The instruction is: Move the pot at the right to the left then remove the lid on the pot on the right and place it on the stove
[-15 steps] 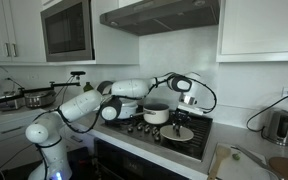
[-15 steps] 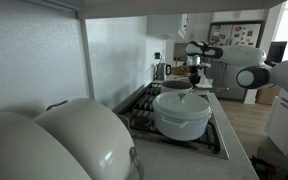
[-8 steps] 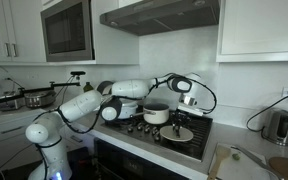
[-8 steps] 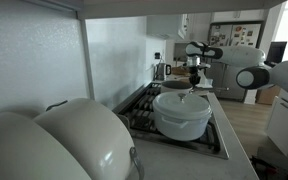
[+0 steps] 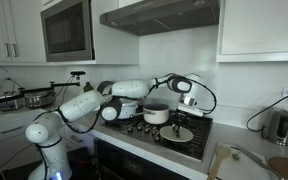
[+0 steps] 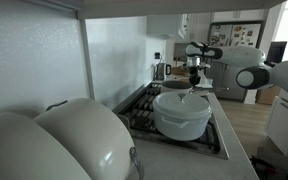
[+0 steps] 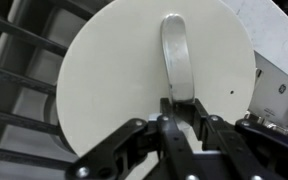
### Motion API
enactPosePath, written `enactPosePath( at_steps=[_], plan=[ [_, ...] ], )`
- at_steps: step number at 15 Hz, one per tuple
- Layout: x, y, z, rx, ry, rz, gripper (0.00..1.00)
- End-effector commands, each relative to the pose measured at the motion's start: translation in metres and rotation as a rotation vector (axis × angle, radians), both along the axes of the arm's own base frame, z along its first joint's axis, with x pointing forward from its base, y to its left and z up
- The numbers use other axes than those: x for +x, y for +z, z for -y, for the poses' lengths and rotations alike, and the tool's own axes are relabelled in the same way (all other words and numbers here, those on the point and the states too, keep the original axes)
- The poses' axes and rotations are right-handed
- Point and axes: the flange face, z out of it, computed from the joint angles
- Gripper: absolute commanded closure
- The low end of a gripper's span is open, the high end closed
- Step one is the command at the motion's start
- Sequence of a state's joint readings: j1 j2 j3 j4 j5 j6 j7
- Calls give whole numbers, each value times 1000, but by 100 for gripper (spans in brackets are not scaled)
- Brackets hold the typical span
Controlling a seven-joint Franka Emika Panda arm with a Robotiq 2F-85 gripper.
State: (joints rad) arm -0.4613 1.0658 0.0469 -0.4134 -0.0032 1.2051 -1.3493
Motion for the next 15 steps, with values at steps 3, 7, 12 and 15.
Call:
enactPosePath(
  at_steps=[3,7,12,15],
  plan=[
    [-1,16,-6,7,-4,11,94],
    [-1,15,-8,7,-5,7,94],
    [-2,13,-9,12,-7,-6,94],
    [-2,12,-9,11,-8,-10,73]
  ],
)
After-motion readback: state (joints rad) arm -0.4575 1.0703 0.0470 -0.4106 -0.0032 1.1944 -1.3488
